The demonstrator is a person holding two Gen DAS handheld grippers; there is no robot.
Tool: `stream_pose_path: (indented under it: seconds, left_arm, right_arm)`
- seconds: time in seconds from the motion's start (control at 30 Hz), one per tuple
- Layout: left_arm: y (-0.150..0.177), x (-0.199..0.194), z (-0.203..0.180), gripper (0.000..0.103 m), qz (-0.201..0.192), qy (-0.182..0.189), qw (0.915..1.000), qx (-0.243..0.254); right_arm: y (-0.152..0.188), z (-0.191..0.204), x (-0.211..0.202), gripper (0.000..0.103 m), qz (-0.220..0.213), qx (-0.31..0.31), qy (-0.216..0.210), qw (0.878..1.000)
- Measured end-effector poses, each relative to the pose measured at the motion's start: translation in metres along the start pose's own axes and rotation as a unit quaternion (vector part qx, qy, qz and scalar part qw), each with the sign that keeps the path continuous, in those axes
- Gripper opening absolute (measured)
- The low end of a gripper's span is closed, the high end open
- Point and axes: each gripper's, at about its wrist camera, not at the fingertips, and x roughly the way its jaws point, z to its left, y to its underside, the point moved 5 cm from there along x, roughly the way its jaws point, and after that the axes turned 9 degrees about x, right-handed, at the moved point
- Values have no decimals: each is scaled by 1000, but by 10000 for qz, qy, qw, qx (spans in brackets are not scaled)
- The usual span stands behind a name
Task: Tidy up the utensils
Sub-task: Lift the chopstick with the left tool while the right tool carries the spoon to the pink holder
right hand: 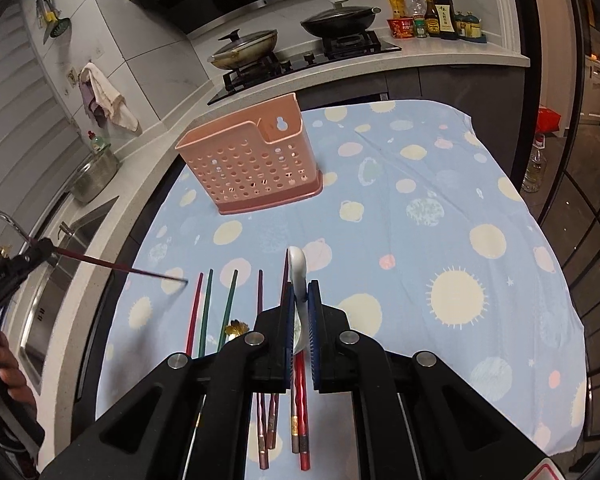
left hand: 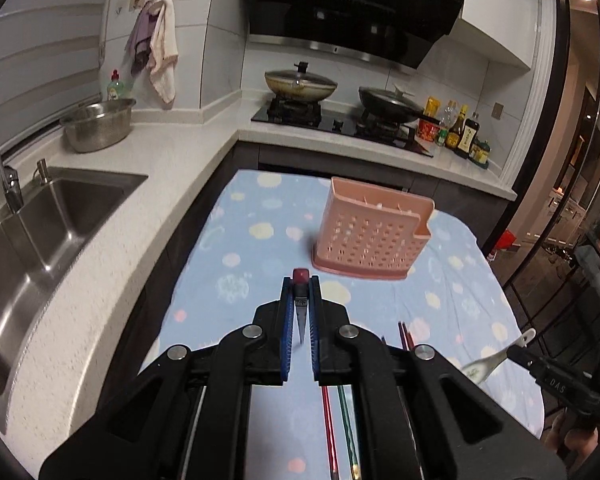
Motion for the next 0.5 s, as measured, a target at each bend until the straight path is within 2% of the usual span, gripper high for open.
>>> stream_pose_path:
  seconds: [0.23, 0.5]
  left_arm:
    - [-76, -3, 2, 7, -566, -15, 9983, 119]
    - [-163, -9, -10, 7, -1300, 239, 9911, 142]
  right_arm:
    - [-51, 14, 6, 7, -291, -103, -99, 9995]
    - [-131, 37, 22, 7, -673, -136, -290, 9972]
